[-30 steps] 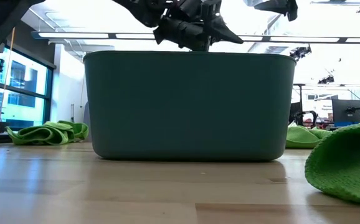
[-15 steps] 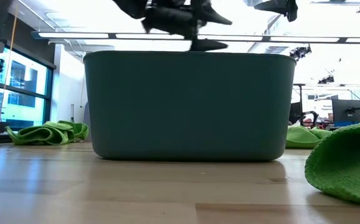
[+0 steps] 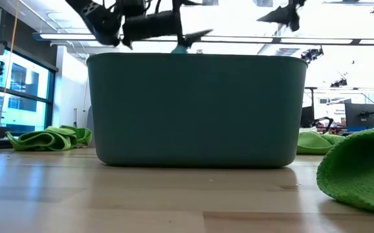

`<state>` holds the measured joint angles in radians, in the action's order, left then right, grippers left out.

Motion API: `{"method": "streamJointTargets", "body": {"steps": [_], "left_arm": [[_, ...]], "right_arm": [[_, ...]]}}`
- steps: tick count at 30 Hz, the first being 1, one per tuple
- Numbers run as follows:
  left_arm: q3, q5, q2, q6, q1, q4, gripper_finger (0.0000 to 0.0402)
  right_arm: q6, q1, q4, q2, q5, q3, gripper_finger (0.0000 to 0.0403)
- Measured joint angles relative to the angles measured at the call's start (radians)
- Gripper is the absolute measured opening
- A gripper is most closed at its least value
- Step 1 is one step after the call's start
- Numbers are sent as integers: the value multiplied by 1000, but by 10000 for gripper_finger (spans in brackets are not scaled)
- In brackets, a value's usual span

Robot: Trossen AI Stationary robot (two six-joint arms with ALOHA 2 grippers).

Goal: Sort microfiber towel by color & place in baskets
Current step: Put the blue microfiber towel into the transparent bin

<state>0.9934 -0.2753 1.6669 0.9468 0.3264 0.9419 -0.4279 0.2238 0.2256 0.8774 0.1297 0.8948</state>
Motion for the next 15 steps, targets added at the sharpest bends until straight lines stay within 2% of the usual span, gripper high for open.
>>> {"method": "streamJointTargets", "body": {"steps": [4,9,15], "left_arm": [[73,-36,0,-52,3,-12,248],[96,-50,0,-67,3,-40,248],[96,-49,0,-69,0,-41,248]], "right_arm": [[38,-1,-24,111,1,0,316],[78,-1,-127,236,80,0,316],[97,-2,-301,385,41,0,316]]}}
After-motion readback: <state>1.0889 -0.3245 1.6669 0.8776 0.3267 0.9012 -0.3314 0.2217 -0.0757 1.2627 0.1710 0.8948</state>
